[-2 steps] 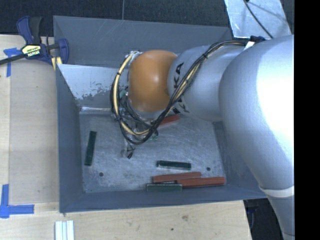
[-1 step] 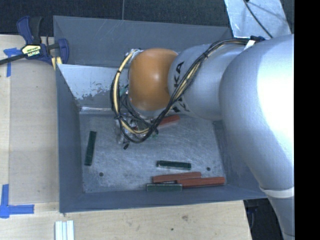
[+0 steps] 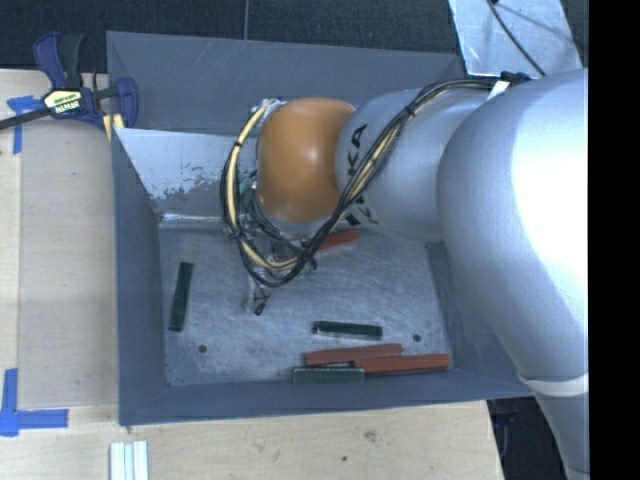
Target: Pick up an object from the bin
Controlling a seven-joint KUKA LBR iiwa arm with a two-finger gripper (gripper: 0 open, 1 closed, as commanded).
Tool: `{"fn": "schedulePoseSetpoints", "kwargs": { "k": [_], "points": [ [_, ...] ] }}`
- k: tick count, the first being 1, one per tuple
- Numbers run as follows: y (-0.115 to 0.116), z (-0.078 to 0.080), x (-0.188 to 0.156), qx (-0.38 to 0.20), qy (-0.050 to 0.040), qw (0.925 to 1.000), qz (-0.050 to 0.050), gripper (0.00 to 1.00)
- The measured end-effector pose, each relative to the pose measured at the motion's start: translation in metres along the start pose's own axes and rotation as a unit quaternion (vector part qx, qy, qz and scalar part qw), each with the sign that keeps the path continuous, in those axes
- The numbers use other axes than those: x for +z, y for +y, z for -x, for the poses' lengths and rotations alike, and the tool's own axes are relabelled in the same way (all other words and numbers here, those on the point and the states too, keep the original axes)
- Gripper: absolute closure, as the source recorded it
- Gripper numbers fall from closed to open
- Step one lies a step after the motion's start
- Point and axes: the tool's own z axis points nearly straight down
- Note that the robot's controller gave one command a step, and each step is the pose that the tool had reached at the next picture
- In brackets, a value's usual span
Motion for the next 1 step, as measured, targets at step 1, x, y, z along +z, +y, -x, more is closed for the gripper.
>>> {"fn": "schedulePoseSetpoints", "kwargs": {
  "k": [1],
  "points": [
    [-0.0066,-0.03,-0.1082,-0.11,-0.0029,0.9939,0.0,0.0]
  ]
}}
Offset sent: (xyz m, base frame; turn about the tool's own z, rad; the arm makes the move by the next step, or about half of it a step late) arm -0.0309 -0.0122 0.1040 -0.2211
